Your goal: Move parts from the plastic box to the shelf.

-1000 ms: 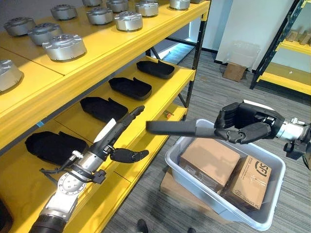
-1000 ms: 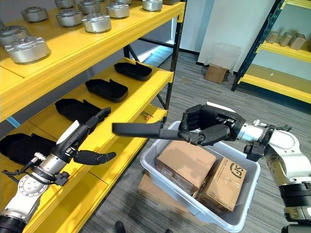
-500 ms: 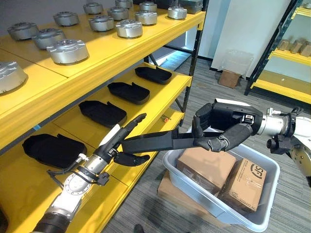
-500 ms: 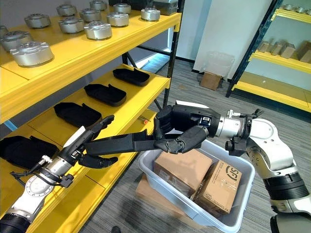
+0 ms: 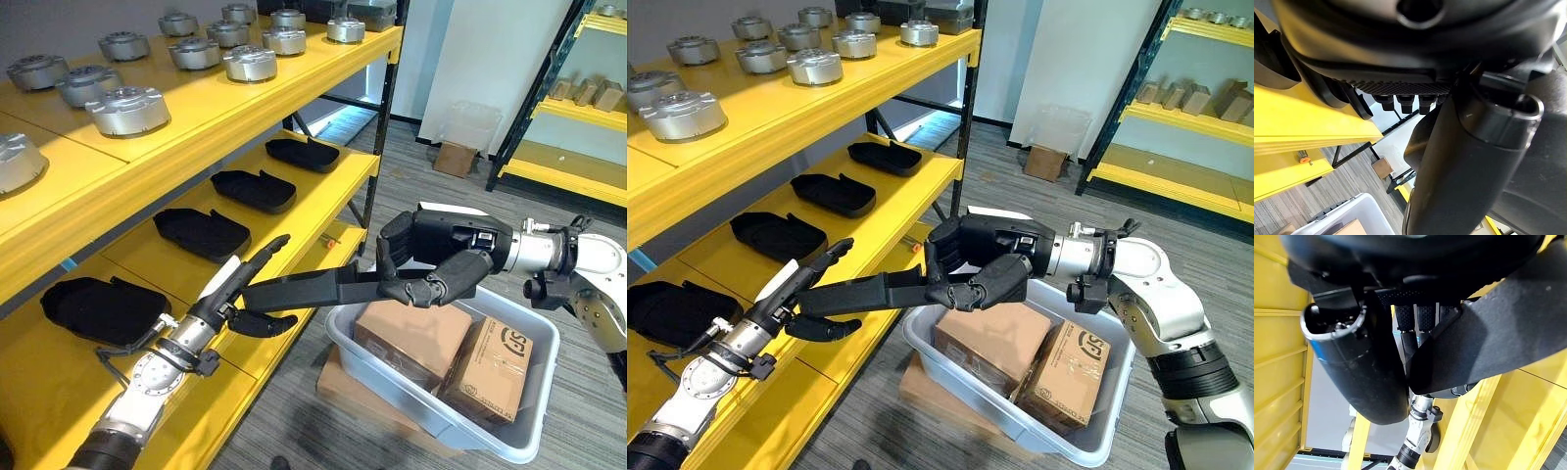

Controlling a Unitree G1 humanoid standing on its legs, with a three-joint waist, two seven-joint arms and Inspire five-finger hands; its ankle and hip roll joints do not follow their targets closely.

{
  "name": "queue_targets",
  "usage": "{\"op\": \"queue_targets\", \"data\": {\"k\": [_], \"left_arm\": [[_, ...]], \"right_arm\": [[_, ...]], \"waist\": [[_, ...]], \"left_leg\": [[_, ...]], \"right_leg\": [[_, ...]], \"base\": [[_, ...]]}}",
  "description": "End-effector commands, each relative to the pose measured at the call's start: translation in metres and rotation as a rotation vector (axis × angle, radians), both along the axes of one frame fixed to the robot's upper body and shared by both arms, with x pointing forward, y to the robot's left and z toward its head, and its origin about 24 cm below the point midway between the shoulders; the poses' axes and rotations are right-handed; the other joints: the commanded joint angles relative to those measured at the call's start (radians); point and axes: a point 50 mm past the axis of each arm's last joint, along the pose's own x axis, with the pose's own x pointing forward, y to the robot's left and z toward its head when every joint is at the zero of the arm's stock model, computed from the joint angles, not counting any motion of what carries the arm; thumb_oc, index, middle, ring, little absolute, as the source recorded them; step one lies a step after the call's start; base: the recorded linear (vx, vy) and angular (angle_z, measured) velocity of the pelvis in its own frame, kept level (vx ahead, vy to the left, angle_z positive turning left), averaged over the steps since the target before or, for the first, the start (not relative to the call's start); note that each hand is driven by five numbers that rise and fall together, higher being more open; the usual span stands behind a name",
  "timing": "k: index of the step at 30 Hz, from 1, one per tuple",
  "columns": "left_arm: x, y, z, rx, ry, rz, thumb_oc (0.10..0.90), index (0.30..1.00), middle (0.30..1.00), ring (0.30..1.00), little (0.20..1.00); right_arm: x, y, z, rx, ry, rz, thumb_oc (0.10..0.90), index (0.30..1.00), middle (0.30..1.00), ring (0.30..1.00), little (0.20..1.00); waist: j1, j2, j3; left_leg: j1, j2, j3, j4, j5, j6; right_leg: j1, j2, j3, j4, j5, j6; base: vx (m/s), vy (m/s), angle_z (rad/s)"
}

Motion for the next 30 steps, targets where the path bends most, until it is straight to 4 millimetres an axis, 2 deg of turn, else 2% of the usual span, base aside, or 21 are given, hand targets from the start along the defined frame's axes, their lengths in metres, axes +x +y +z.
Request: {"op": "queue_targets", "data": {"k": [1,8,10,16,23,30], "left_arm": [[0.021,-0.033,0.057,-0.054,-0.299,-0.164,0.9,1.0,1.0,1.0,1.0],[0.018,-0.021,0.062,-0.057,-0.333,-0.116,0.9,1.0,1.0,1.0,1.0],[0.018,-0.017,0.059,-0.009,-0.337,-0.08,0.9,1.0,1.0,1.0,1.0],[0.018,0.022,0.041,0.102,-0.272,0.089,0.9,1.0,1.0,1.0,1.0],[0.015,0.047,0.028,0.101,-0.234,0.215,0.9,1.0,1.0,1.0,1.0],[0.011,0.045,0.02,0.078,-0.246,0.223,0.9,1.0,1.0,1.0,1.0]], "right_arm": [[-0.005,0.028,0.057,0.171,-0.26,0.138,0.4,0.3,0.3,0.3,0.3],[-0.002,0.006,0.057,0.219,-0.259,0.062,0.4,0.3,0.3,0.3,0.3],[-0.001,0.0,0.055,0.236,-0.259,0.053,0.4,0.3,0.3,0.3,0.3],[-0.006,-0.008,0.06,0.206,-0.288,0.059,0.4,0.3,0.3,0.3,0.3],[-0.007,-0.011,0.07,0.199,-0.32,0.05,0.4,0.3,0.3,0.3,0.3],[-0.01,-0.012,0.078,0.219,-0.343,0.083,0.4,0.3,0.3,0.3,0.3]], "waist": [[0.022,-0.012,-0.077],[0.023,-0.015,-0.079],[0.024,-0.015,-0.081],[0.012,-0.014,-0.084],[0.002,-0.01,-0.079],[0.0,-0.014,-0.084]], "left_leg": [[0.09,0.07,-0.007,0.017,-0.169,-0.055],[0.092,0.066,-0.01,0.016,-0.173,-0.054],[0.092,0.066,-0.011,0.015,-0.172,-0.054],[0.094,0.078,0.001,0.021,-0.168,-0.061],[0.09,0.091,0.014,0.035,-0.164,-0.068],[0.087,0.099,0.015,0.039,-0.159,-0.074]], "right_leg": [[-0.084,0.049,-0.026,0.04,-0.03,-0.044],[-0.081,0.05,-0.024,0.035,-0.027,-0.042],[-0.083,0.051,-0.023,0.036,-0.026,-0.042],[-0.086,0.055,-0.014,0.037,-0.028,-0.042],[-0.087,0.059,-0.001,0.042,-0.033,-0.049],[-0.09,0.063,0.004,0.044,-0.036,-0.054]], "base": [[0.0,0.0,0.0],[0.0,0.0,0.0],[-0.02,-0.005,0.0],[-0.02,-0.006,-0.03],[-0.01,0.005,-0.04],[0.0,-0.001,-0.03]]}}
